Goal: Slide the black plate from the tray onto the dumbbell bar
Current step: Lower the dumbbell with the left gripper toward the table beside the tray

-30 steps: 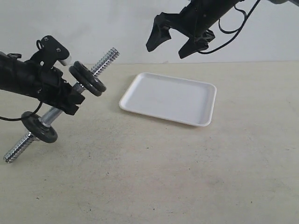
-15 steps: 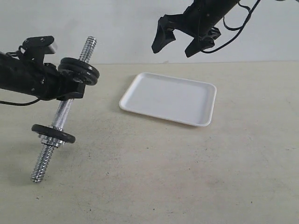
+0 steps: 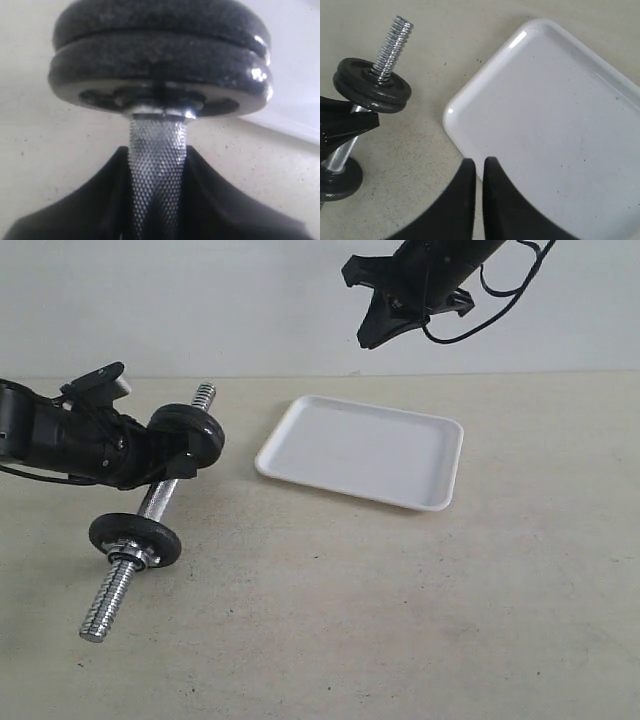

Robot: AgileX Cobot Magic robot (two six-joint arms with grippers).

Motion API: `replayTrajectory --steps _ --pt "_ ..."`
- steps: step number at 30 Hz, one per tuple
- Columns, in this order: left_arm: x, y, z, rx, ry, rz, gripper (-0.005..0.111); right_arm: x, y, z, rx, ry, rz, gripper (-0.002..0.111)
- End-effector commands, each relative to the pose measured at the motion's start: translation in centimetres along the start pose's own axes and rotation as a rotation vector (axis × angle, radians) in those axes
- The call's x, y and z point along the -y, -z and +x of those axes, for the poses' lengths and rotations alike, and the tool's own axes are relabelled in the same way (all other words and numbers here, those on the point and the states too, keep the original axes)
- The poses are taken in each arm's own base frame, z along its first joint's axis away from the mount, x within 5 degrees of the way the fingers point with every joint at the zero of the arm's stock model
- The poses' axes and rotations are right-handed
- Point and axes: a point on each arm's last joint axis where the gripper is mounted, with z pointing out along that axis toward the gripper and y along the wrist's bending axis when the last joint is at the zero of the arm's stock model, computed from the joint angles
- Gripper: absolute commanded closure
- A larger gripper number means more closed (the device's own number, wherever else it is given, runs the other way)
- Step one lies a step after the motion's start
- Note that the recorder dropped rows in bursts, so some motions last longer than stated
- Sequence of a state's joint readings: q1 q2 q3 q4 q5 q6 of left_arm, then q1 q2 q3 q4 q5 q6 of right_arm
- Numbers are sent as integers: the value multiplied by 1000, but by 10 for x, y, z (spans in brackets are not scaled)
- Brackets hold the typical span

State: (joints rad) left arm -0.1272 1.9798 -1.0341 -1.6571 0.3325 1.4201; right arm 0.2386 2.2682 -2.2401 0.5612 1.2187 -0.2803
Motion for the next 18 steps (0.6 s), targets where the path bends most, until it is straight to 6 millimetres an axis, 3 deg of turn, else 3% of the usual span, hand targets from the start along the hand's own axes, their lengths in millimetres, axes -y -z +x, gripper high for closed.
replayTrajectory --steps 1,9,16,18 --pt "26 6 -30 100 -11 153 102 -2 11 -2 23 -3 -7 107" --pt "23 -12 -43 117 -3 159 102 -10 24 -5 50 11 -12 107" --pt "25 -11 -43 121 -72 176 102 -10 25 -5 52 12 -11 107" --pt "26 -11 -43 122 -89 185 96 -11 25 -5 52 11 -13 107"
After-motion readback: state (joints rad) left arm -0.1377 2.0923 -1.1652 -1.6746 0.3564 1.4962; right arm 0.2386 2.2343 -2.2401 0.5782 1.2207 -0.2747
